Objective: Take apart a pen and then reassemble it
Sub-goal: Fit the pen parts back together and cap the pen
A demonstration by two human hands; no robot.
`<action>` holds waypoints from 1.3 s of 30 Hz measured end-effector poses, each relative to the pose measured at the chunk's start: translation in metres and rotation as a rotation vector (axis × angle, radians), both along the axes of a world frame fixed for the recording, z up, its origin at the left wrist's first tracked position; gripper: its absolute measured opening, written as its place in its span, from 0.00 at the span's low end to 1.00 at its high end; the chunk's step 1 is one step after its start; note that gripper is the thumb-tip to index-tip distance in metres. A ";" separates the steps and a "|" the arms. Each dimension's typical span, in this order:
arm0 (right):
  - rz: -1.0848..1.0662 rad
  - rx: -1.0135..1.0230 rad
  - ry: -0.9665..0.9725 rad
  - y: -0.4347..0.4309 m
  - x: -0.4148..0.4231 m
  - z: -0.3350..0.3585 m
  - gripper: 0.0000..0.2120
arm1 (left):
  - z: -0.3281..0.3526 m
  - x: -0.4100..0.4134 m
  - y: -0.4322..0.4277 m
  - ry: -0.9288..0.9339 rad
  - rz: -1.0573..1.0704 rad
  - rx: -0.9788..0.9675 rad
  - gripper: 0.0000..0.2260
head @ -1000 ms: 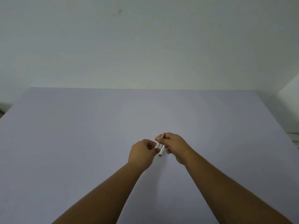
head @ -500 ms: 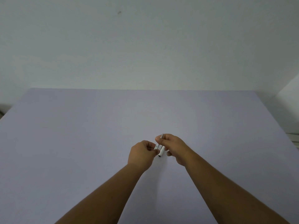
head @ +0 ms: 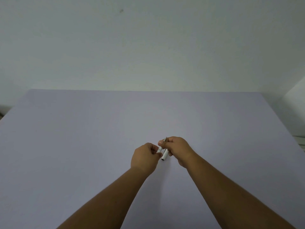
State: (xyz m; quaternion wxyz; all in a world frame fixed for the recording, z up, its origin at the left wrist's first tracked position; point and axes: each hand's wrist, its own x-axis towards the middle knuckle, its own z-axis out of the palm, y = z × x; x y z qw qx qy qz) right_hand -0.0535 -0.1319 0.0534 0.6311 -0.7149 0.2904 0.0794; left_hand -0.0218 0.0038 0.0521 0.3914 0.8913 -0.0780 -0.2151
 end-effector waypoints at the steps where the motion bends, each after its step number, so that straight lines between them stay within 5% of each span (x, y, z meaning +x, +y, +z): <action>1: -0.006 -0.014 0.012 0.000 0.002 0.000 0.08 | 0.000 0.000 -0.001 -0.006 0.010 0.000 0.04; 8: -0.023 0.037 0.133 -0.008 0.013 -0.013 0.18 | -0.008 0.006 0.007 0.072 0.061 0.013 0.05; 13: -0.081 -0.472 0.263 -0.013 0.015 -0.044 0.12 | -0.022 0.012 0.021 0.199 0.140 -0.026 0.06; 20: -0.134 -0.504 0.329 0.006 0.026 -0.073 0.12 | -0.031 0.013 0.027 0.258 0.168 -0.059 0.06; 23: -0.173 -0.455 0.306 0.007 0.030 -0.072 0.14 | -0.032 0.016 0.028 0.259 0.165 -0.059 0.05; 25: -0.202 -0.396 0.242 0.005 0.032 -0.067 0.07 | -0.032 0.018 0.028 0.258 0.163 -0.060 0.05; 26: -0.232 -0.335 0.175 0.003 0.033 -0.062 0.03 | -0.032 0.018 0.029 0.255 0.160 -0.059 0.05; 28: -0.336 -0.137 0.035 -0.001 0.037 -0.050 0.10 | -0.032 0.018 0.029 0.254 0.154 -0.059 0.05; 32: -0.417 0.192 -0.086 -0.004 0.045 -0.028 0.02 | -0.030 0.018 0.025 0.254 0.138 -0.058 0.07; 39: -0.230 0.221 -0.071 0.000 0.037 -0.024 0.03 | -0.025 0.016 0.020 0.245 0.115 -0.078 0.05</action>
